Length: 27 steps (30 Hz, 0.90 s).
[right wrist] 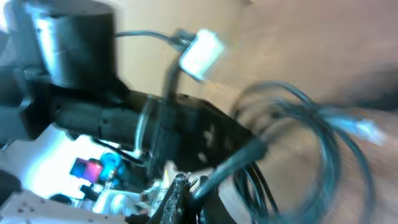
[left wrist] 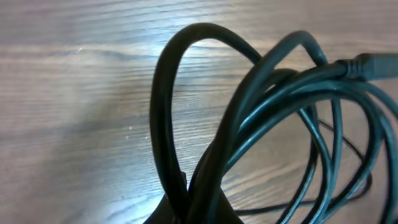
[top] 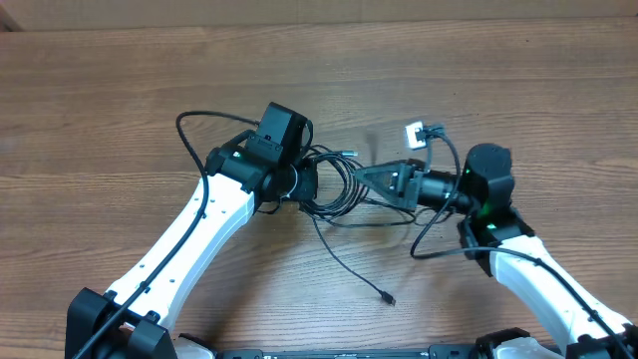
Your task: Untangle cables
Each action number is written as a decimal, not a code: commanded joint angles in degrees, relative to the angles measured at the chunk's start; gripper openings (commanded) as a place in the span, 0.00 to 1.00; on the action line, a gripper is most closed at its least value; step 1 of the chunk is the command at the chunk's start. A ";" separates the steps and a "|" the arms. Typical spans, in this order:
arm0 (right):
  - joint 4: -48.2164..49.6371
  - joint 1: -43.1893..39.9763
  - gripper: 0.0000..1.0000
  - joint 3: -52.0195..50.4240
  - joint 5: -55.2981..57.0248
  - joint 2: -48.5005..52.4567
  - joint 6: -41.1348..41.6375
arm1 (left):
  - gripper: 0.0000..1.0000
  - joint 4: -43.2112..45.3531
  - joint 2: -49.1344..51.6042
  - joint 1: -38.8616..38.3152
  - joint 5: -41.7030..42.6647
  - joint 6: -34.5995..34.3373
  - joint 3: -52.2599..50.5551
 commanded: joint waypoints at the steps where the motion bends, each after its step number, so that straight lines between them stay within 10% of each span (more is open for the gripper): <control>1: -7.19 -3.58 0.04 0.59 -2.56 -0.61 0.61 | 0.05 -0.20 0.04 -0.37 -6.05 -14.84 0.02; 7: -21.24 -4.52 0.07 0.59 6.62 -0.61 0.57 | 0.04 -0.22 0.04 -0.37 -11.04 -27.06 0.02; 10: -28.76 -4.50 0.24 0.59 11.87 -0.59 0.57 | 0.09 -0.20 0.04 -0.37 -10.91 -31.74 0.02; 19: -41.88 -4.50 0.59 0.59 20.15 -0.59 0.35 | 0.08 -0.22 0.04 -0.37 -10.95 -33.09 0.02; 27: -43.60 -4.50 0.70 0.59 17.64 -0.59 -3.32 | 0.04 -1.97 0.04 -0.37 -13.03 -33.20 0.02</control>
